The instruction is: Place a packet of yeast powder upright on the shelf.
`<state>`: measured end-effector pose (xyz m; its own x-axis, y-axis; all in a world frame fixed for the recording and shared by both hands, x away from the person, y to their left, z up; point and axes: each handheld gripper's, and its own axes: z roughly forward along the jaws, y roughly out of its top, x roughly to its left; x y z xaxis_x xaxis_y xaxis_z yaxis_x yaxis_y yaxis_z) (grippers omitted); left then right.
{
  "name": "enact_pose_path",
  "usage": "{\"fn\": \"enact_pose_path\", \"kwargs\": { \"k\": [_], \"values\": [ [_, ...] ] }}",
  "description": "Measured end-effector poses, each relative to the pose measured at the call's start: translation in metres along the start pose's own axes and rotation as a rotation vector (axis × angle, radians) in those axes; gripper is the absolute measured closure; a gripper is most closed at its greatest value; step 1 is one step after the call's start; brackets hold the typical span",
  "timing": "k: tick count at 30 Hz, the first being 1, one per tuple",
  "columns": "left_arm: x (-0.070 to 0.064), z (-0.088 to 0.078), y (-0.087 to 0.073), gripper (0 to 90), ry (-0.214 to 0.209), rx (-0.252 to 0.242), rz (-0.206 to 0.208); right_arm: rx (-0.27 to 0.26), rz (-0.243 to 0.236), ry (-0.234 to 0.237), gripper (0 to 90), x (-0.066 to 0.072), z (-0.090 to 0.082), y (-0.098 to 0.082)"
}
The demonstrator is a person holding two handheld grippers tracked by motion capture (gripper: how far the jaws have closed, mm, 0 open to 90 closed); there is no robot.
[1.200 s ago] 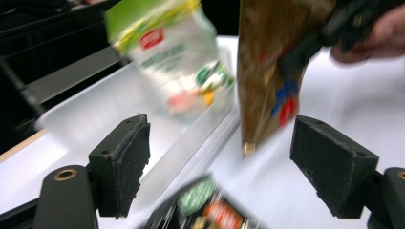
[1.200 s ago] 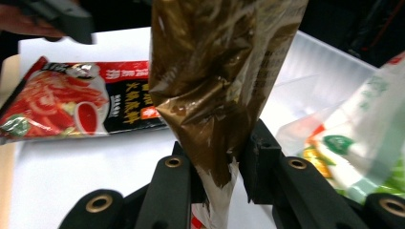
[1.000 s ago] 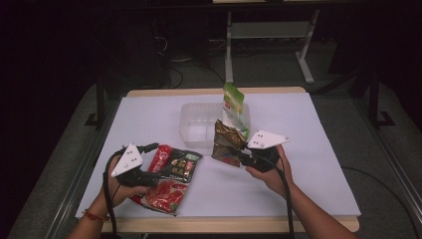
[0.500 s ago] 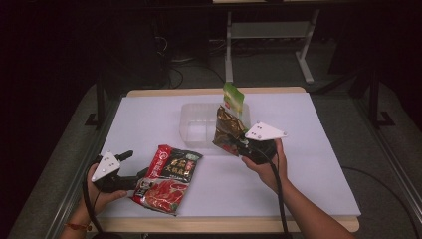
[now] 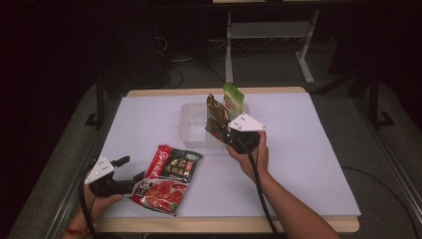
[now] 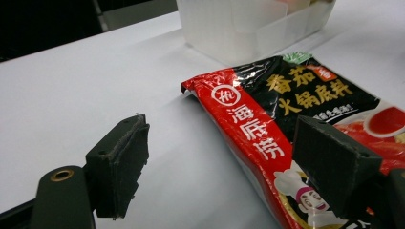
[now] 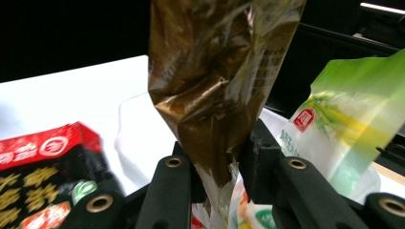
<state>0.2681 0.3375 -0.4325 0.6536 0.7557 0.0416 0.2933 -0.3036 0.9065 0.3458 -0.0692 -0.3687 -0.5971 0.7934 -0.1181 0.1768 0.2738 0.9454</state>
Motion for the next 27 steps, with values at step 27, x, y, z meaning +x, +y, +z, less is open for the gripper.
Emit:
{"fn": "enact_pose_path", "kwargs": {
  "k": [27],
  "values": [
    [-0.005,0.009,-0.002,18.9,-0.048,0.046,0.025,-0.005,0.077,-0.176,74.2,0.01,0.043,0.006]
  ]
}}
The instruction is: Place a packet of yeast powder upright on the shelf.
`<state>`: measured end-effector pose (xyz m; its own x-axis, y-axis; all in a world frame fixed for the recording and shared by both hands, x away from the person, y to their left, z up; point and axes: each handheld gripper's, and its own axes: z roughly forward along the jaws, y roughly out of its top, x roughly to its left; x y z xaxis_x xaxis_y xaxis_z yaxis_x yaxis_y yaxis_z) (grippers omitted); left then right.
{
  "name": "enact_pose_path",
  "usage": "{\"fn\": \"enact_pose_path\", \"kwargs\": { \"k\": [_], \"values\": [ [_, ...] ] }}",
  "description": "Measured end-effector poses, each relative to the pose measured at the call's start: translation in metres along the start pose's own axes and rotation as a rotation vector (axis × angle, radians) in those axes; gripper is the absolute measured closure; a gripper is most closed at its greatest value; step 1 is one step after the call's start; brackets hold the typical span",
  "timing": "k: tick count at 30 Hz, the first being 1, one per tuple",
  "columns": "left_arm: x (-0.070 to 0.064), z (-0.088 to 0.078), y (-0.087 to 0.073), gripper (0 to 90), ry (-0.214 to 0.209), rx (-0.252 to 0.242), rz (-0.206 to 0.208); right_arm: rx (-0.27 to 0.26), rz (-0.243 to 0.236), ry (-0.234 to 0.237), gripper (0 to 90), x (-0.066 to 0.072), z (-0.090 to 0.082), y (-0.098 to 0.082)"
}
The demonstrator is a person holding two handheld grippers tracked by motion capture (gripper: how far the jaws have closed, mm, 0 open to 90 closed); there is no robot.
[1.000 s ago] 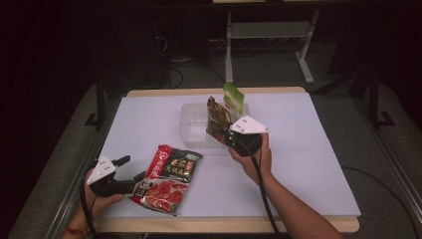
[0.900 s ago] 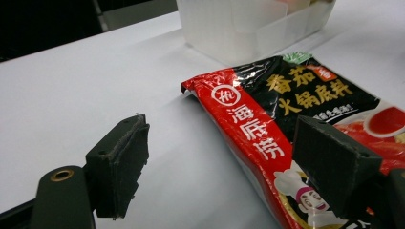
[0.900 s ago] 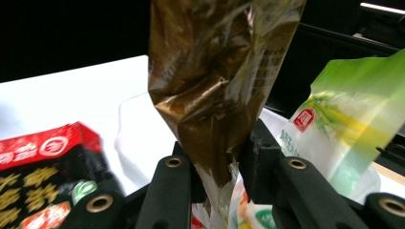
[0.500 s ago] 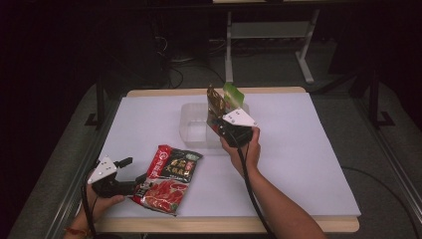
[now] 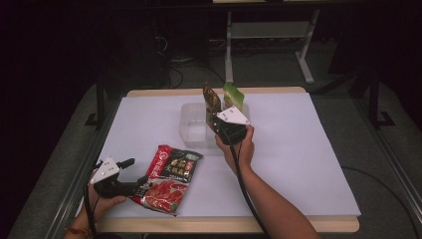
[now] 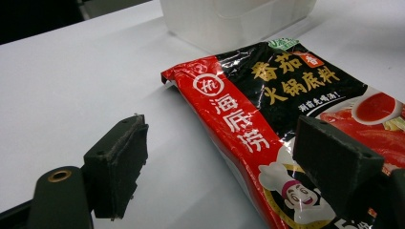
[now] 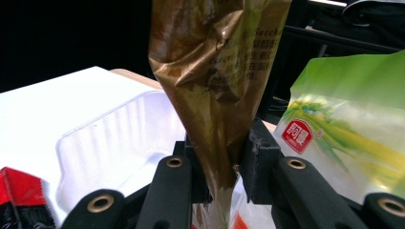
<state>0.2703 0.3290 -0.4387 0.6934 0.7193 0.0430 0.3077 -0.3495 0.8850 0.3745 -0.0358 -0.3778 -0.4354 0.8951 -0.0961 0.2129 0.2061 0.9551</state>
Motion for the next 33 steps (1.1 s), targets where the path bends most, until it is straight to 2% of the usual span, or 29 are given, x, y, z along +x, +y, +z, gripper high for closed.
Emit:
{"fn": "enact_pose_path", "kwargs": {
  "k": [11,17,23,28,31,33],
  "values": [
    [-0.001,0.002,-0.001,19.0,-0.014,0.011,0.006,0.002,0.021,-0.071,74.4,0.001,0.01,-0.004],
    [-0.001,0.003,-0.001,19.0,-0.017,0.011,0.008,0.039,0.051,-0.072,74.3,-0.001,0.016,-0.011],
    [-0.001,0.004,-0.001,19.0,-0.024,0.016,0.011,0.055,0.001,-0.055,73.9,0.003,0.018,-0.011],
    [-0.002,0.004,-0.001,19.0,-0.023,0.014,0.011,0.073,0.004,-0.029,73.1,0.002,0.021,-0.015],
    [-0.001,0.004,-0.001,19.0,-0.024,0.014,0.006,0.084,0.034,0.001,73.6,0.003,0.019,-0.015],
    [-0.001,0.005,-0.001,19.0,-0.027,0.016,0.008,0.092,0.022,0.014,73.8,0.005,0.02,-0.015]
  ]
}}
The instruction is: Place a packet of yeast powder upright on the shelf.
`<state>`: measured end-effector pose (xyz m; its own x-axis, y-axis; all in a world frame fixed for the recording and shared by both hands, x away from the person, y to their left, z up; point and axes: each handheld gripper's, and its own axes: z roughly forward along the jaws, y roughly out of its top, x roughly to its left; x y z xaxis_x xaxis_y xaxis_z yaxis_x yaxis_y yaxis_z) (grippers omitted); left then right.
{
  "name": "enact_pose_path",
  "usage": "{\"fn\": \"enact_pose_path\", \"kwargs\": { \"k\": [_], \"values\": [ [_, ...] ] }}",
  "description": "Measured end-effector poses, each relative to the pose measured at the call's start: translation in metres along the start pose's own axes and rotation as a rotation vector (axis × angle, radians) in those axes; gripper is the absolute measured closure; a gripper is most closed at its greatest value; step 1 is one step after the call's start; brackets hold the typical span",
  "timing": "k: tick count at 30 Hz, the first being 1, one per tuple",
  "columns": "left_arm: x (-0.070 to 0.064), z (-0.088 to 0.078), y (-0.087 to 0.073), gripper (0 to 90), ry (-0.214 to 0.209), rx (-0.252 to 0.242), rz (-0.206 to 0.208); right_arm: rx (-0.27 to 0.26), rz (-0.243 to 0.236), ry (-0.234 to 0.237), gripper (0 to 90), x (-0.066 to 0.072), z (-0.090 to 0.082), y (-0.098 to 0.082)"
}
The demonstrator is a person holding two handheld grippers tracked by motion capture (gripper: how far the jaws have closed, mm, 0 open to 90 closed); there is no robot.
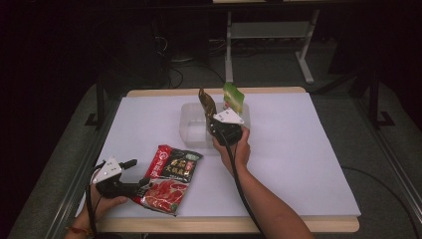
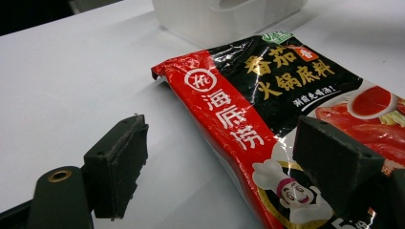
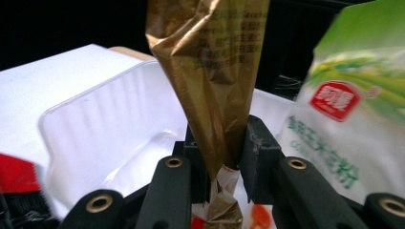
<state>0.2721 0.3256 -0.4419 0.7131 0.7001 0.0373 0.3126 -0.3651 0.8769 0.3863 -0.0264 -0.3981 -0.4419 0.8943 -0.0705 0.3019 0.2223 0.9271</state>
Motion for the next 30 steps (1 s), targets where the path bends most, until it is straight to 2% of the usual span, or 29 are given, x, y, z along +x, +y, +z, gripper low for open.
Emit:
{"fn": "enact_pose_path", "kwargs": {
  "k": [2,7,12,18,21,23,25,30],
  "values": [
    [-0.001,0.0,0.0,19.0,0.0,0.002,0.005,0.012,-0.007,0.0,73.8,0.0,0.002,-0.001],
    [0.0,-0.001,0.0,19.0,0.0,-0.001,-0.004,0.065,0.025,0.012,72.8,-0.006,0.009,-0.008],
    [0.0,-0.001,-0.001,19.0,0.001,0.002,-0.003,0.067,0.022,0.012,69.2,-0.009,0.008,-0.013],
    [0.002,-0.001,0.0,19.1,0.026,0.001,-0.016,0.068,-0.029,0.038,62.4,-0.013,0.003,-0.017],
    [0.003,0.0,-0.001,19.0,0.031,0.012,-0.034,0.054,-0.041,0.082,58.4,-0.019,-0.002,-0.019],
    [0.004,0.002,-0.001,18.8,0.033,0.03,-0.05,0.047,-0.057,0.102,57.8,-0.022,-0.007,-0.019],
    [0.005,0.003,-0.001,18.7,0.038,0.044,-0.063,0.035,-0.079,0.144,58.1,-0.026,-0.012,-0.018],
    [0.011,0.007,0.0,18.0,0.017,0.07,-0.126,0.019,-0.141,0.178,56.5,-0.03,-0.031,-0.016]
  ]
}}
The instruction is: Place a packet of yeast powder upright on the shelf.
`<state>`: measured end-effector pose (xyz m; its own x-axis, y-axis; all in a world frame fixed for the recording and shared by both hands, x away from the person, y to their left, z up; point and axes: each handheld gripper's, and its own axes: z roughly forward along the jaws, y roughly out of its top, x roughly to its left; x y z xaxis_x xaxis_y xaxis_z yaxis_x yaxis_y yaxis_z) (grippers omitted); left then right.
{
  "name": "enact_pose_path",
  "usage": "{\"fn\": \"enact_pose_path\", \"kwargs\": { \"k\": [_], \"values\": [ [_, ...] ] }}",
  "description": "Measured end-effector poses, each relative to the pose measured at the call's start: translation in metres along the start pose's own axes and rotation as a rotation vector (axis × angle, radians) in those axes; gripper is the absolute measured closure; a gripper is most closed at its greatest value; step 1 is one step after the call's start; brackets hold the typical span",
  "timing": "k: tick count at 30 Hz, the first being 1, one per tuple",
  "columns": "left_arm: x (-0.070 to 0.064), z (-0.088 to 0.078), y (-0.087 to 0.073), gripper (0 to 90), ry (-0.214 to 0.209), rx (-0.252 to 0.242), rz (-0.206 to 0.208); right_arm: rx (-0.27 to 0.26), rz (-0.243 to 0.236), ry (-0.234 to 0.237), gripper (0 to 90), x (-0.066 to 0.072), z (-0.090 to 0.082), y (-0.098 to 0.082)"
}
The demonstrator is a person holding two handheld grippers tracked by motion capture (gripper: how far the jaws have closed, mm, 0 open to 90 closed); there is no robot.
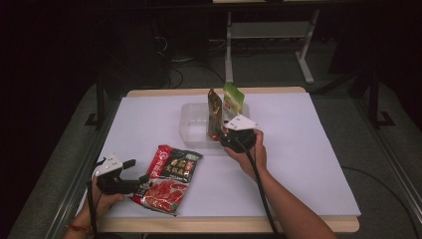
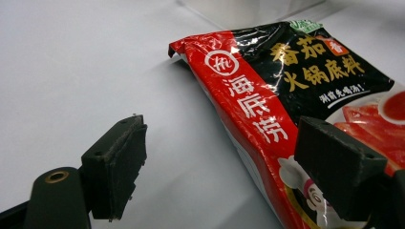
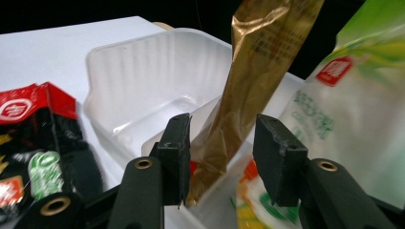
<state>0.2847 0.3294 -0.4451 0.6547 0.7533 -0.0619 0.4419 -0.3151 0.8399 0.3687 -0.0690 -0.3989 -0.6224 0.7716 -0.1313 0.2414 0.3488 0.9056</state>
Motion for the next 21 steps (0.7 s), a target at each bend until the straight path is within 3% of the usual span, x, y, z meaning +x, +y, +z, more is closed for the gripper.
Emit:
{"fn": "enact_pose_path", "kwargs": {
  "k": [4,7,16,21],
  "values": [
    [0.001,0.001,0.002,17.9,-0.023,0.015,-0.021,-0.026,-0.035,0.043,56.3,-0.002,-0.02,-0.001],
    [-0.002,0.003,0.002,19.3,-0.057,0.053,-0.01,-0.038,-0.058,0.083,55.4,-0.005,-0.037,-0.004],
    [-0.009,0.005,0.003,21.7,-0.098,0.109,-0.005,-0.005,-0.103,0.153,50.7,-0.014,-0.078,-0.021],
    [-0.013,0.007,0.004,21.7,-0.137,0.132,-0.01,0.017,-0.08,0.183,47.8,-0.023,-0.093,-0.034]
  ]
}}
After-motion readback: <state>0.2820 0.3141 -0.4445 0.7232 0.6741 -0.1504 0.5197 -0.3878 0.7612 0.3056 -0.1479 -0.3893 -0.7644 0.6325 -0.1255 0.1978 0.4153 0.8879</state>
